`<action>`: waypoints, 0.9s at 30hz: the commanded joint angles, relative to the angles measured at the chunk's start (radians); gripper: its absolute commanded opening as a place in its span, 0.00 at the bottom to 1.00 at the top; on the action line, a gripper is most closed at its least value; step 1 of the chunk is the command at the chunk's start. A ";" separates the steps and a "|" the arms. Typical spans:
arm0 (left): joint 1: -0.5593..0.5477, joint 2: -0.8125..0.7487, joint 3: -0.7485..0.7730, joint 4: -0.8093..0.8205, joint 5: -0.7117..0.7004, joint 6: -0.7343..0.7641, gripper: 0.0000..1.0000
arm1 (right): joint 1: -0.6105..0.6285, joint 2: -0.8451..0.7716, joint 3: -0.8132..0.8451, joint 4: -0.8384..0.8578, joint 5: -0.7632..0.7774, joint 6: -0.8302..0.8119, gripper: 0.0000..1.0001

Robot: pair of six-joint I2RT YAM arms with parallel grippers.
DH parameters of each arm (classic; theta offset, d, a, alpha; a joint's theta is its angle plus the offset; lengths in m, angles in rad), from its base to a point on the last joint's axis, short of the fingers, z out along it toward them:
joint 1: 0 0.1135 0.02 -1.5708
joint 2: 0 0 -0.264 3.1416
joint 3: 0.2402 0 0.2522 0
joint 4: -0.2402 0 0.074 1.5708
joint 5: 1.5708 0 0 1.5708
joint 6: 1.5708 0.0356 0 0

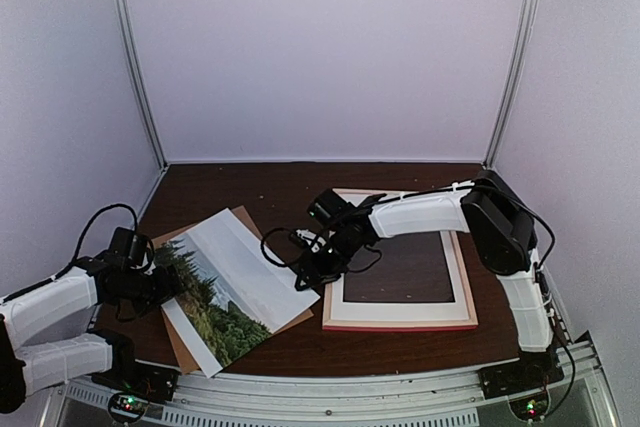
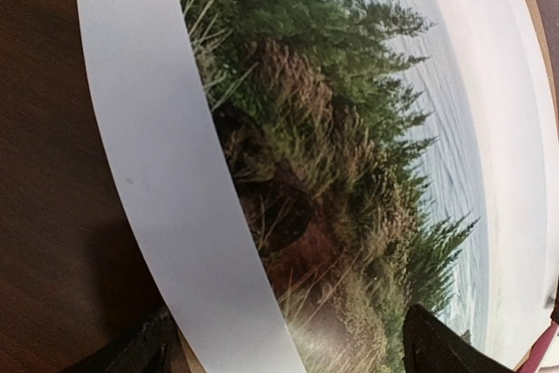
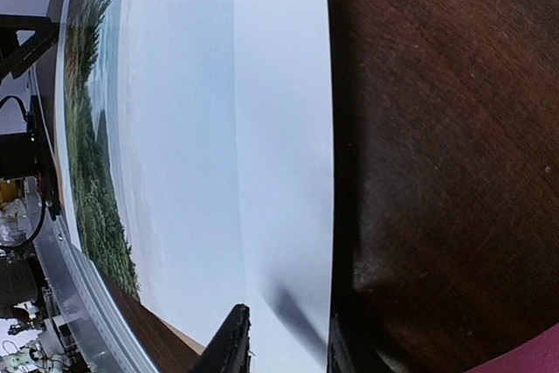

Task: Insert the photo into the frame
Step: Pick up the photo from the backboard.

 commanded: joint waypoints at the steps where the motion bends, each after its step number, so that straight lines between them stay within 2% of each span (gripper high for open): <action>1: -0.017 0.029 -0.041 -0.002 0.047 -0.021 0.90 | -0.009 -0.025 -0.033 0.016 -0.027 0.028 0.29; 22: -0.042 0.042 -0.034 0.004 0.019 -0.016 0.91 | -0.027 -0.061 -0.048 0.031 -0.058 0.035 0.00; 27: -0.045 0.039 -0.027 -0.006 0.007 -0.008 0.91 | -0.029 -0.071 -0.045 0.023 -0.056 0.032 0.00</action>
